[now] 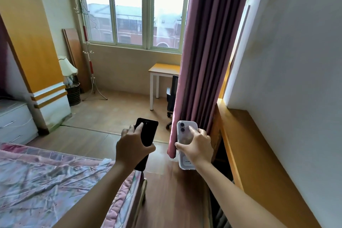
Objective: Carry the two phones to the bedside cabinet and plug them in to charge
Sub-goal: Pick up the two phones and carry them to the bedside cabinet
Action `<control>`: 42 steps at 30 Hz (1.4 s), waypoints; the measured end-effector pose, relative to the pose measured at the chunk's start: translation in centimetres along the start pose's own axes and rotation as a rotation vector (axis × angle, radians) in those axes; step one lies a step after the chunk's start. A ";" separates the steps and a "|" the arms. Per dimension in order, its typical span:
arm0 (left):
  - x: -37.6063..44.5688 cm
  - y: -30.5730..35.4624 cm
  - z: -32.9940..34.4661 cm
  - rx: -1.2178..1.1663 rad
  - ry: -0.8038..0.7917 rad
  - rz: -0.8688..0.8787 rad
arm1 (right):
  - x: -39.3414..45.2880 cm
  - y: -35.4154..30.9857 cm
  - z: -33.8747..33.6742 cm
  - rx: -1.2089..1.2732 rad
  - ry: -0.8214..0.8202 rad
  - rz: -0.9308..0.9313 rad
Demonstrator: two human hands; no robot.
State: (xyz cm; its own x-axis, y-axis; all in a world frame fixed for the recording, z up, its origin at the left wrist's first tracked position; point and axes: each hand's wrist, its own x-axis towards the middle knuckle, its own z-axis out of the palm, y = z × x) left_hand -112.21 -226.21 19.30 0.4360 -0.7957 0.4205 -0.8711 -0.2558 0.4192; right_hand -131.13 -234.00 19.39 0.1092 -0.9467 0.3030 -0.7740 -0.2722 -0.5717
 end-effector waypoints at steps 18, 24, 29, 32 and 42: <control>26.6 -2.8 13.3 -0.025 0.007 -0.018 | 27.3 -1.4 10.8 -0.029 -0.024 -0.036; 34.4 -5.4 15.9 -0.007 0.036 -0.091 | 36.1 -3.8 15.7 0.005 -0.082 -0.084; 40.8 -8.2 18.2 0.041 0.065 -0.154 | 43.2 -5.4 20.7 0.015 -0.151 -0.160; 45.0 -9.6 19.5 0.074 0.097 -0.197 | 48.0 -6.1 23.5 0.028 -0.191 -0.219; 55.2 -13.4 22.9 0.160 0.160 -0.361 | 60.2 -9.8 31.5 0.073 -0.322 -0.358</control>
State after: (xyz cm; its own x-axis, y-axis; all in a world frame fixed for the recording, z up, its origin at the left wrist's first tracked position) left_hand -81.61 -279.27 18.48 0.7382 -0.5472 0.3944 -0.6745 -0.5945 0.4377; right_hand -97.31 -293.73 19.27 0.5571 -0.7932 0.2460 -0.6080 -0.5914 -0.5297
